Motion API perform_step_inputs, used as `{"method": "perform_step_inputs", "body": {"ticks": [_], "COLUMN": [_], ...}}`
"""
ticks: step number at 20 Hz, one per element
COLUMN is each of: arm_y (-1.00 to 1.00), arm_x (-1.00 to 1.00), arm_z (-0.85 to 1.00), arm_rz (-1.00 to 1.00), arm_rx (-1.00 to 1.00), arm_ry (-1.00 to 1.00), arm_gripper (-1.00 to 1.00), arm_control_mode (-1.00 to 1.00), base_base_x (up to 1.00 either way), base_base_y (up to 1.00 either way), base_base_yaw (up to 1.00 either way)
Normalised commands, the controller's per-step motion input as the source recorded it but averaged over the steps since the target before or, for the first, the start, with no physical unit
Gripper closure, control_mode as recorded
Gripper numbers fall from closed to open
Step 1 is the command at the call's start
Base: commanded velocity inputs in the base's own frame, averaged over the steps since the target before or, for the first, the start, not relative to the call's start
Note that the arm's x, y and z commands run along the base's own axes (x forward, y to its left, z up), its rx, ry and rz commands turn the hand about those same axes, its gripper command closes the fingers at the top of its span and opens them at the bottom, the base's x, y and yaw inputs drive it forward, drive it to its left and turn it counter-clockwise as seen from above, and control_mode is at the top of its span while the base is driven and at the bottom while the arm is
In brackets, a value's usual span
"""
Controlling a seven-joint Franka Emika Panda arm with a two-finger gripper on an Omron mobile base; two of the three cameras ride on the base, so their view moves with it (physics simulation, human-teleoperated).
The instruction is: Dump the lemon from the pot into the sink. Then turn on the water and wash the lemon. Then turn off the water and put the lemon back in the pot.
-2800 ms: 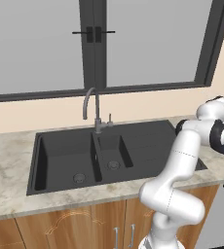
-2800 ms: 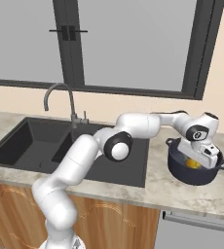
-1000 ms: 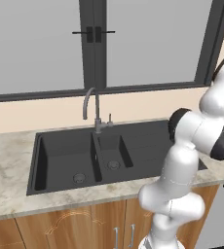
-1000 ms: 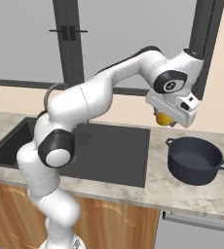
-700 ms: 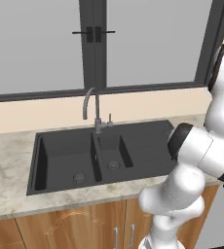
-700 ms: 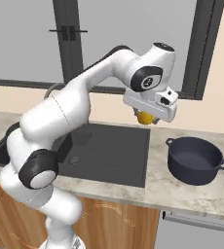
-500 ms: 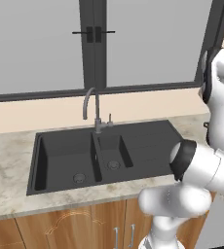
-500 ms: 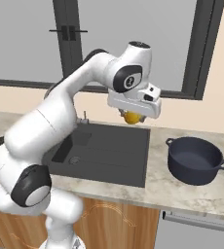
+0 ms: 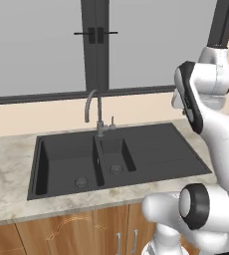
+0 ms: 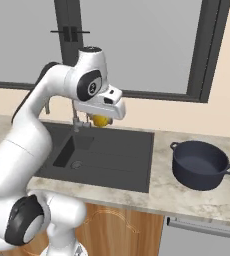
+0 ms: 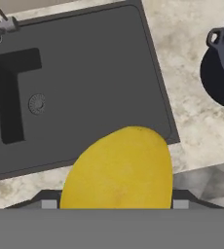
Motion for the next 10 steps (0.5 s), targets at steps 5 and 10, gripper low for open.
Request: {"method": "perform_step_inputs", "body": {"ticks": [5, 10], "arm_y": [1.00, 1.00], "arm_x": [0.00, 0.00], "arm_z": [0.00, 0.00], "arm_rz": [0.00, 0.00], "arm_rx": [0.00, 0.00], "arm_ry": [-0.03, -0.09], "arm_gripper": [1.00, 1.00], "arm_control_mode": [-1.00, -1.00], "base_base_x": [0.00, 0.00], "base_base_y": [0.00, 0.00], "base_base_yaw": [0.00, 0.00]}}
